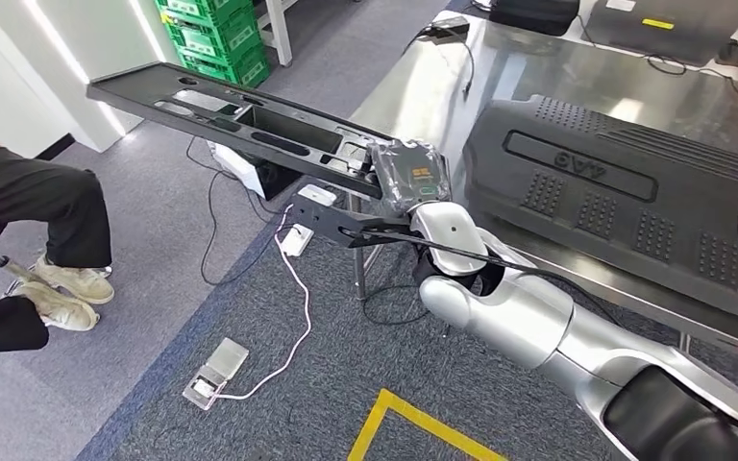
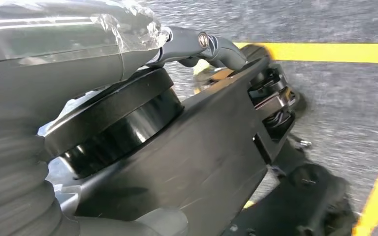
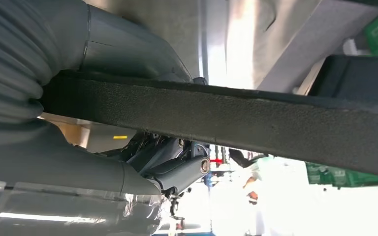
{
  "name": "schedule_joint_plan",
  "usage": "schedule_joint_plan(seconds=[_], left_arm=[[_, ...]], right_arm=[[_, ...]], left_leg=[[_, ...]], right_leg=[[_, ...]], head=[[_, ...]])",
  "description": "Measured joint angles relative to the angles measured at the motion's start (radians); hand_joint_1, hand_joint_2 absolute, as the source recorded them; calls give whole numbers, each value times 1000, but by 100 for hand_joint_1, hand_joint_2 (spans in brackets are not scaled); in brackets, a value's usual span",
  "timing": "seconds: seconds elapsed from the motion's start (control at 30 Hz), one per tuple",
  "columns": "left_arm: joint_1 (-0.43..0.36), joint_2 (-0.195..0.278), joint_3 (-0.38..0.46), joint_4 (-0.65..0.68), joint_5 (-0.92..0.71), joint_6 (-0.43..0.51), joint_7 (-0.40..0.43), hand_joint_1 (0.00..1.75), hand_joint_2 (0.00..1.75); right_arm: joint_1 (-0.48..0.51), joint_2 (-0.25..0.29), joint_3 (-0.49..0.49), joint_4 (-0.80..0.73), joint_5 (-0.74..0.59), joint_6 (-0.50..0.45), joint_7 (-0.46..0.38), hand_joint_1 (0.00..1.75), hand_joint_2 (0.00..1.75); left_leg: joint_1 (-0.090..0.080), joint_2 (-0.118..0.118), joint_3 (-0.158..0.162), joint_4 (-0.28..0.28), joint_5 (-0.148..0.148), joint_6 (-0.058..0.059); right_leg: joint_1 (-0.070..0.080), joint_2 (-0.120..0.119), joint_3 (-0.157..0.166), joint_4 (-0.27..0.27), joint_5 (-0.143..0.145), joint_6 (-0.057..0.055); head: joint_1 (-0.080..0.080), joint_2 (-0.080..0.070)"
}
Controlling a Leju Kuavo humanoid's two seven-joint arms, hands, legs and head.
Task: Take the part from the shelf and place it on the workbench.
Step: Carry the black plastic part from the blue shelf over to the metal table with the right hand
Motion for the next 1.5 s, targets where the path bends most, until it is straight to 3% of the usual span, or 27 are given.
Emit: schedule_joint_plan(seconds=[0.07, 0.1, 0.13, 0.17, 0.23, 0.3, 0.4, 0.47, 0.5, 0.57, 0.63, 0.67, 0.7, 0.73, 0.8, 0.83, 0.9, 1.0, 1.03, 1.13, 1.17, 1.2, 1.23, 1.33, 1.4, 1.5], left_arm=[[-4, 0, 0, 0, 1, 0, 0, 0, 175], [-7, 0, 0, 0, 1, 0, 2, 0, 175], [-7, 0, 0, 0, 2, 0, 3, 0, 175], [-8, 0, 0, 0, 3, 0, 5, 0, 175], [-5, 0, 0, 0, 4, -1, 7, 0, 175], [-4, 0, 0, 0, 5, -2, 8, 0, 175], [-6, 0, 0, 0, 6, -6, 7, 0, 175], [-6, -1, 0, 0, 6, -8, 8, 0, 175], [-6, -1, 0, 0, 6, -8, 8, 0, 175], [-4, -1, 0, 0, 6, -8, 9, 0, 175], [-3, -1, 0, 0, 6, -8, 9, 0, 175], [-3, -1, 0, 0, 6, -8, 9, 0, 175], [-3, -1, 0, 0, 6, -8, 9, 0, 175], [-3, -1, 0, 0, 6, -8, 9, 0, 175], [-3, -1, 0, 0, 6, -8, 9, 0, 175], [-3, -1, 0, 0, 6, -8, 9, 0, 175], [-2, 0, 0, 0, 6, -8, 9, 0, 175], [-4, 1, 0, 0, 5, -8, 10, 0, 175], [-4, 1, 0, 0, 5, -8, 9, 0, 175], [-8, 1, 0, 0, 5, -8, 8, 0, 175], [-10, 1, 0, 0, 5, -8, 7, 0, 175], [-11, 1, 0, 0, 5, -9, 7, 0, 175], [-11, 1, 0, 0, 5, -9, 8, 0, 175], [-8, 1, 0, 0, 4, -11, 10, 0, 175], [-7, 1, 0, 0, 3, -14, 10, 0, 175], [-9, 0, 0, 0, 3, -20, 10, 0, 175]], right_arm=[[1, 0, 0, 1, 0, 0, 0, 175, 175], [2, 0, 0, 1, -1, -1, 0, 175, 175], [4, 0, 0, 2, -2, -1, 0, 175, 175], [4, 0, 0, 3, -2, -2, 0, 175, 175], [4, 0, 0, 5, -2, -3, 0, 175, 175], [4, 0, 0, 6, -3, -5, 0, 175, 175], [4, -2, -1, 7, -4, -5, 0, 175, 175], [3, -3, -2, 8, -4, -6, 0, 175, 175], [2, -4, -3, 9, -4, -6, 0, 175, 175], [3, -4, -5, 11, -5, -6, 0, 175, 175], [6, -4, -5, 15, -7, -6, 0, 175, 175], [8, -5, -5, 17, -8, -6, 0, 175, 175], [9, -5, -5, 19, -9, -6, 0, 175, 175], [9, -6, -6, 21, -10, -6, 0, 175, 175], [7, -6, -8, 22, -10, -6, 0, 175, 175], [7, -6, -10, 23, -10, -6, 0, 175, 175], [6, -7, -14, 24, -10, -6, 0, 175, 175], [5, -7, -17, 26, -10, -6, 0, 175, 175], [4, -7, -17, 26, -9, -6, 0, 175, 175], [4, -6, -18, 28, -9, -6, 1, 175, 175], [4, -6, -18, 29, -9, -6, 2, 175, 175], [4, -6, -18, 30, -10, -6, 2, 175, 175], [4, -6, -18, 30, -10, -6, 3, 175, 175], [3, -6, -21, 31, -10, -6, 7, 175, 175], [2, -7, -23, 34, -10, -6, 10, 175, 175], [0, -10, -26, 40, -10, -6, 11, 175, 175]], left_leg=[[-2, -5, -63, 135, -58, -2], [-2, -6, -81, 172, -64, -1], [-2, -6, -84, 175, -52, 0], [-1, -7, -71, 141, -23, 1], [3, -25, -18, 5, 54, 4], [7, -47, 16, -94, 89, 9], [4, -46, 20, -117, 91, 24], [6, -35, 26, -126, 97, 36], [7, -29, 30, -131, 100, 41], [6, -18, 31, -133, 101, 46], [4, -9, 31, -133, 99, 47], [4, -4, 32, -132, 98, 46], [4, 0, 34, -132, 96, 45], [4, 3, 37, -131, 94, 43], [2, 8, 41, -133, 90, 37], [1, 10, 43, -134, 89, 33], [-1, 14, 45, -135, 87, 24], [-1, 15, 45, -116, 68, 10], [-1, 9, 31, -79, 46, 7], [-3, -5, -60, 126, -54, 3], [-3, -5, -82, 175, -69, 3], [-4, -6, -90, 190, -65, 5], [-4, -6, -79, 164, -41, 7], [0, -30, 3, -41, 67, 13], [1, -49, 25, -111, 89, 19], [-2, -43, 26, -123, 93, 33]], right_leg=[[4, 10, 1, 1, -1, -6], [5, 17, 2, 1, -2, -7], [7, 24, 3, 2, -2, -8], [7, 32, 4, 3, -3, -8], [9, 47, 3, 8, -5, -4], [10, 59, -4, 14, -6, 3], [7, 72, -11, 12, -1, 18], [7, 62, -20, 35, -18, 28], [7, 49, -35, 70, -39, 32], [3, 21, -93, 194, -100, 40], [-1, 12, -144, 294, -129, 44], [-2, 11, -145, 293, -118, 45], [-3, 8, -125, 250, -88, 44], [-3, 2, -87, 173, -51, 41], [4, -21, -23, 41, -5, 33], [9, -27, -8, 10, 1, 29], [15, -24, -7, 3, 0, 22], [8, -11, -2, -4, 2, 9], [5, -7, 0, -7, 3, 5], [7, 7, 4, -7, 1, -5], [9, 13, 5, -6, 0, -6], [10, 19, 5, -4, 0, -7], [10, 27, 5, -1, -1, -7], [10, 50, 3, 6, -4, -3], [10, 60, -5, 10, -3, 5], [7, 66, -10, 9, -1, 21]], head=[[-14, 0], [-18, 0], [-21, 0], [-23, 0], [-28, 0], [-30, 0], [-25, 0], [-20, 0], [-15, 0], [-3, 0], [4, 0], [7, 0], [11, 0], [15, 0], [20, 0], [21, 0], [21, 0], [15, 0], [9, 0], [-14, 0], [-18, 0], [-20, 0], [-23, 0], [-30, 0], [-32, 0], [-28, 0]])
